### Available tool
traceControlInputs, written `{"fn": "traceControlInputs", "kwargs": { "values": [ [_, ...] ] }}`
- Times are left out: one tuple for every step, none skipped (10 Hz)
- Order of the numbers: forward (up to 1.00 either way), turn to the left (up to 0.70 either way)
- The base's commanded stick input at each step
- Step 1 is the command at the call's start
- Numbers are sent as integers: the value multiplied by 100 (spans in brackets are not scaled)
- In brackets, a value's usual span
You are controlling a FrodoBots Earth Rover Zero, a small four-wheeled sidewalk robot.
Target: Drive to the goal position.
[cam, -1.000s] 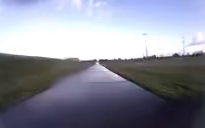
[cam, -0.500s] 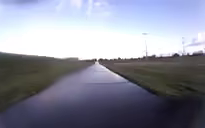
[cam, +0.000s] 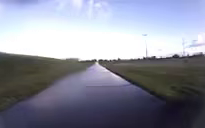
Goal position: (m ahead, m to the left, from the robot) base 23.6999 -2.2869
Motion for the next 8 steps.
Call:
{"fn": "traceControlInputs", "kwargs": {
  "values": [
    [45, 0],
    [45, 0],
    [45, 0],
    [45, 0],
    [45, 0],
    [45, 0],
    [45, 0],
    [45, 0]
  ]
}}
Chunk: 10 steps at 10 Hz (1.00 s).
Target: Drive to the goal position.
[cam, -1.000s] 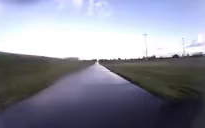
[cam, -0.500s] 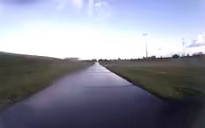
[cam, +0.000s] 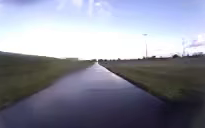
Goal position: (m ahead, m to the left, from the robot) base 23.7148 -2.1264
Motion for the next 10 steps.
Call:
{"fn": "traceControlInputs", "kwargs": {
  "values": [
    [45, 0],
    [45, 0],
    [45, 0],
    [45, 0],
    [45, 0],
    [45, 0],
    [45, 0],
    [45, 0],
    [45, 0],
    [45, 0]
  ]
}}
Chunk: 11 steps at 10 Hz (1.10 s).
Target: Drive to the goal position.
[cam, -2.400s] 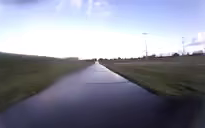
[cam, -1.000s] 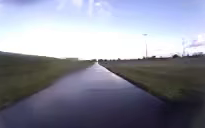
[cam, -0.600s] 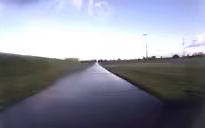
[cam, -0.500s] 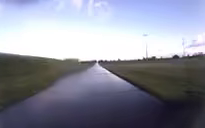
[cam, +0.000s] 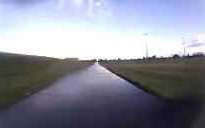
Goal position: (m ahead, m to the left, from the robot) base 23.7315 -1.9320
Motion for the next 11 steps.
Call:
{"fn": "traceControlInputs", "kwargs": {
  "values": [
    [45, 0],
    [45, 0],
    [45, 0],
    [45, 0],
    [45, 0],
    [45, 0],
    [45, 0],
    [45, 0],
    [45, 0],
    [45, 0],
    [45, 0]
  ]
}}
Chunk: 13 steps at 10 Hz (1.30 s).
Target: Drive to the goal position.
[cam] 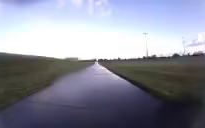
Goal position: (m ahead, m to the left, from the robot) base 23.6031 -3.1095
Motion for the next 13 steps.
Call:
{"fn": "traceControlInputs", "kwargs": {
  "values": [
    [45, 0],
    [45, 0],
    [45, 0],
    [45, 0],
    [45, 0],
    [45, 0],
    [45, 0],
    [45, 0],
    [45, 0],
    [45, 0],
    [45, 0],
    [45, 0],
    [45, 0]
  ]
}}
